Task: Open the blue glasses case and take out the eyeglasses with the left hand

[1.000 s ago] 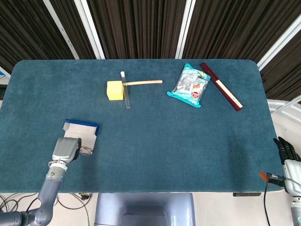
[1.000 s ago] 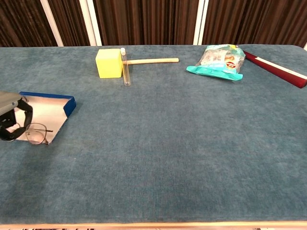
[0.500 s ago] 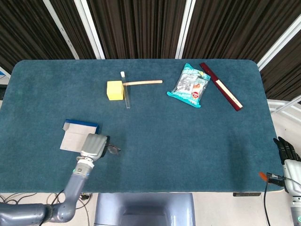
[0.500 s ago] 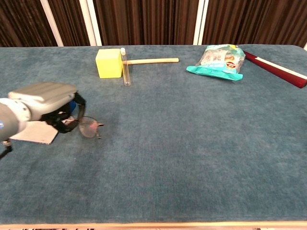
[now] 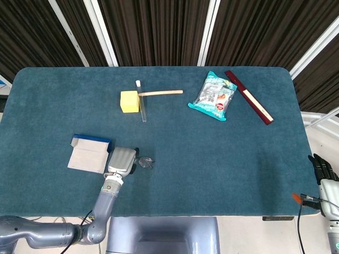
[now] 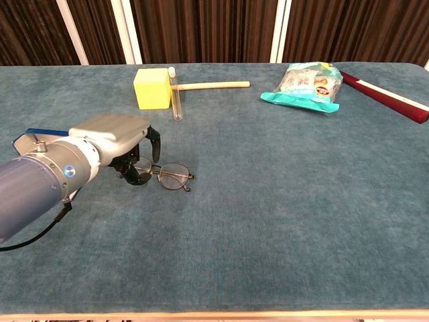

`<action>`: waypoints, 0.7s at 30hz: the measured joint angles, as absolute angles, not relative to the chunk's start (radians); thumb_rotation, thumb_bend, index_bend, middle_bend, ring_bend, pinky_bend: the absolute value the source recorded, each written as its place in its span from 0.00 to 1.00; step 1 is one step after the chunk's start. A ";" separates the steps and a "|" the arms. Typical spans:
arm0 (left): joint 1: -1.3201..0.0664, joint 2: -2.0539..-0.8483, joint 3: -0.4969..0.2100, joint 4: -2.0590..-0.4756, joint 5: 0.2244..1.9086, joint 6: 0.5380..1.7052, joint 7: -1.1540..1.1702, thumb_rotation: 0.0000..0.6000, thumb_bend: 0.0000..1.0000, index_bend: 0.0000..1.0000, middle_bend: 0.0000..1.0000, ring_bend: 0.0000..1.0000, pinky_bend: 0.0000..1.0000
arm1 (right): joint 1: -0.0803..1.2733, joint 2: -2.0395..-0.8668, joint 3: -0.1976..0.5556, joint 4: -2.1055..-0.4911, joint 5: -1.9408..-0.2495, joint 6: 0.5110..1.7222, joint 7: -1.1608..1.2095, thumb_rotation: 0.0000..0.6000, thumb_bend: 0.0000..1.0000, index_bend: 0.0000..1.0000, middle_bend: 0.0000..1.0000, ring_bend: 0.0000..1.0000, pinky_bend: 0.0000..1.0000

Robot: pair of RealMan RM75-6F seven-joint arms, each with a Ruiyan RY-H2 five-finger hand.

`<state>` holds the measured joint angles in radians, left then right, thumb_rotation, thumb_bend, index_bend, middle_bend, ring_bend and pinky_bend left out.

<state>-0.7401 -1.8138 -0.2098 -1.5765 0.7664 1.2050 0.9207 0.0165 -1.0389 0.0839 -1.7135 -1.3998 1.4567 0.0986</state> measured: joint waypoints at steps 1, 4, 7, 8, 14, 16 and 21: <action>-0.738 -1.809 -0.208 -1.580 0.769 1.207 0.916 1.00 0.29 0.34 1.00 0.97 1.00 | 0.016 -1.039 0.084 -1.714 -1.400 1.457 0.099 1.00 0.17 0.00 0.00 0.00 0.19; -0.729 -1.789 -0.200 -1.602 0.782 1.214 0.899 1.00 0.29 0.33 1.00 0.96 1.00 | 0.016 -1.038 0.084 -1.714 -1.400 1.458 0.099 1.00 0.16 0.00 0.00 0.00 0.19; -0.711 -1.753 -0.189 -1.643 0.814 1.225 0.864 1.00 0.29 0.32 0.98 0.92 0.99 | 0.015 -1.038 0.084 -1.714 -1.401 1.461 0.100 1.00 0.17 0.00 0.00 0.00 0.19; -0.704 -1.739 -0.185 -1.658 0.829 1.229 0.848 1.00 0.29 0.30 0.96 0.89 0.97 | 0.015 -1.039 0.084 -1.714 -1.402 1.462 0.100 1.00 0.17 0.00 0.00 0.00 0.19; -0.627 -1.608 -0.138 -1.754 0.981 1.292 0.719 1.00 0.27 0.09 0.30 0.36 0.51 | 0.015 -1.041 0.084 -1.707 -1.408 1.466 0.093 1.00 0.17 0.00 0.00 0.00 0.19; -0.590 -1.546 -0.102 -1.775 1.056 1.324 0.667 1.00 0.24 0.02 0.08 0.14 0.31 | 0.016 -1.043 0.084 -1.700 -1.413 1.470 0.088 1.00 0.16 0.00 0.00 0.00 0.19; -0.489 -1.388 0.007 -1.781 1.261 1.416 0.532 1.00 0.12 0.00 0.00 0.00 0.01 | 0.015 -1.053 0.086 -1.683 -1.430 1.493 0.068 1.00 0.17 0.00 0.00 0.00 0.19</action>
